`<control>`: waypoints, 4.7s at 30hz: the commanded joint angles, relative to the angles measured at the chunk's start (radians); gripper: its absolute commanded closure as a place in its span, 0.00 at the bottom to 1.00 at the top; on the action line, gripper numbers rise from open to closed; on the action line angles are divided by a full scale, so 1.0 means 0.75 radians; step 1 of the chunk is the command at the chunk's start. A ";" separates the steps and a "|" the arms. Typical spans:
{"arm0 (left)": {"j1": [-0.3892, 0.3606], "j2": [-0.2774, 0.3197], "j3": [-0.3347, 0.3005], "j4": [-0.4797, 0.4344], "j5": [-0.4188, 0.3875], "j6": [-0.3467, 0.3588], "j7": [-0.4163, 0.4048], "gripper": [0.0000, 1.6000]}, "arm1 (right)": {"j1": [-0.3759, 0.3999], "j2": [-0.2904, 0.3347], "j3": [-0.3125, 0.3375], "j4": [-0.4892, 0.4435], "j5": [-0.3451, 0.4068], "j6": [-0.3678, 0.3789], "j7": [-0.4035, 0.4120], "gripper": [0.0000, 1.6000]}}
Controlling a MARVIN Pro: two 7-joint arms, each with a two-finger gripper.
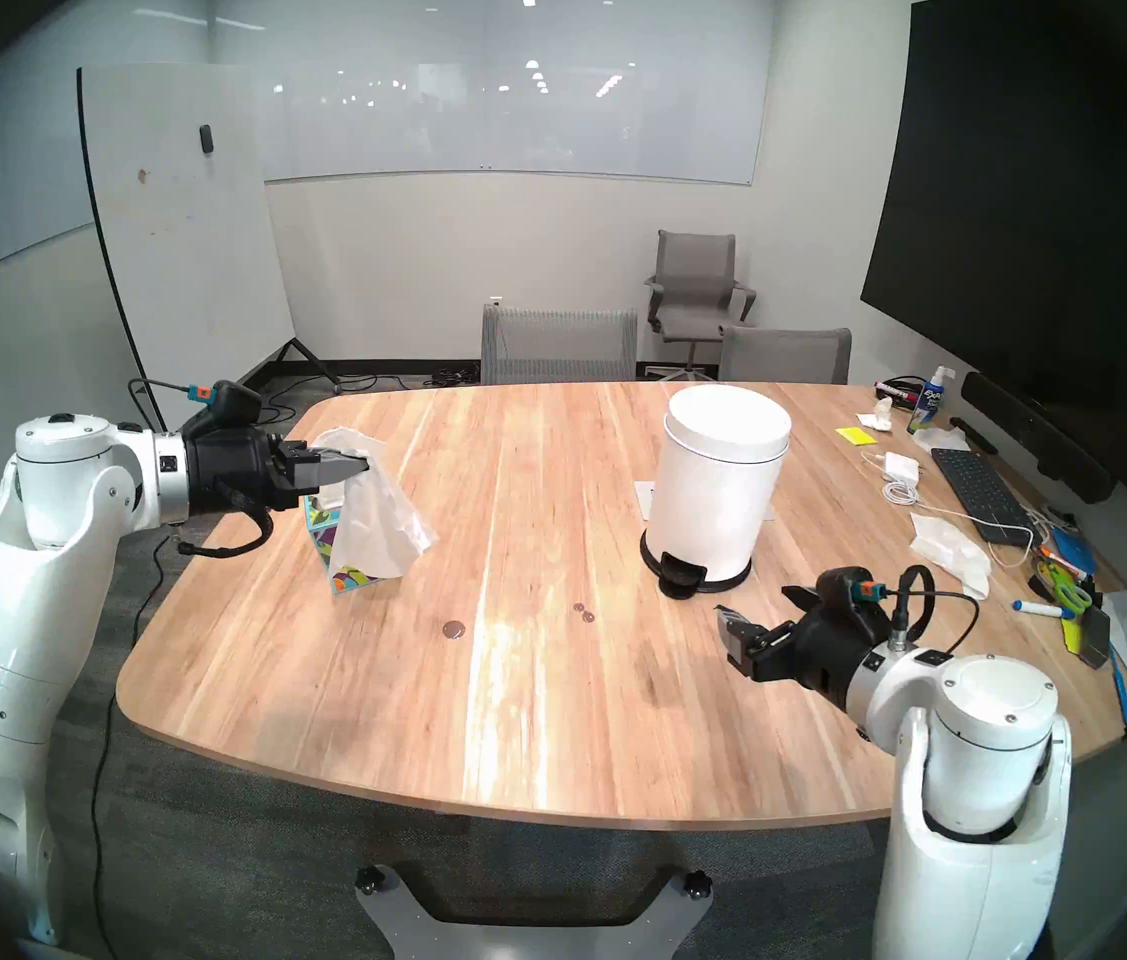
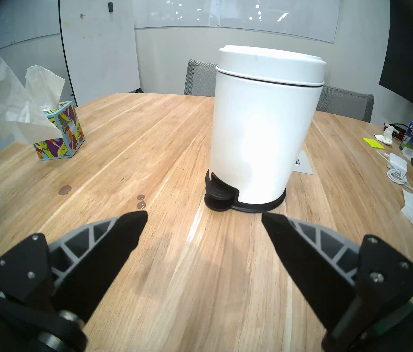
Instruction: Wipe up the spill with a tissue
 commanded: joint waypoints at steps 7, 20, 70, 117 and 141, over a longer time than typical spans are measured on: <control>0.063 -0.016 0.046 -0.017 0.035 -0.058 0.005 1.00 | 0.002 0.001 0.003 -0.024 0.001 -0.001 0.000 0.00; 0.131 -0.028 0.077 -0.003 0.078 -0.105 0.004 1.00 | 0.001 0.001 0.003 -0.024 0.001 -0.001 0.000 0.00; 0.298 -0.086 0.206 -0.003 0.176 -0.157 0.050 1.00 | 0.002 0.001 0.003 -0.024 0.001 -0.001 0.000 0.00; 0.031 -0.205 0.321 0.252 0.172 -0.056 0.114 0.17 | 0.002 0.001 0.003 -0.023 0.001 -0.001 0.000 0.00; 0.137 -0.148 0.212 0.091 0.118 0.030 0.042 0.00 | 0.001 0.001 0.003 -0.024 0.001 -0.001 0.000 0.00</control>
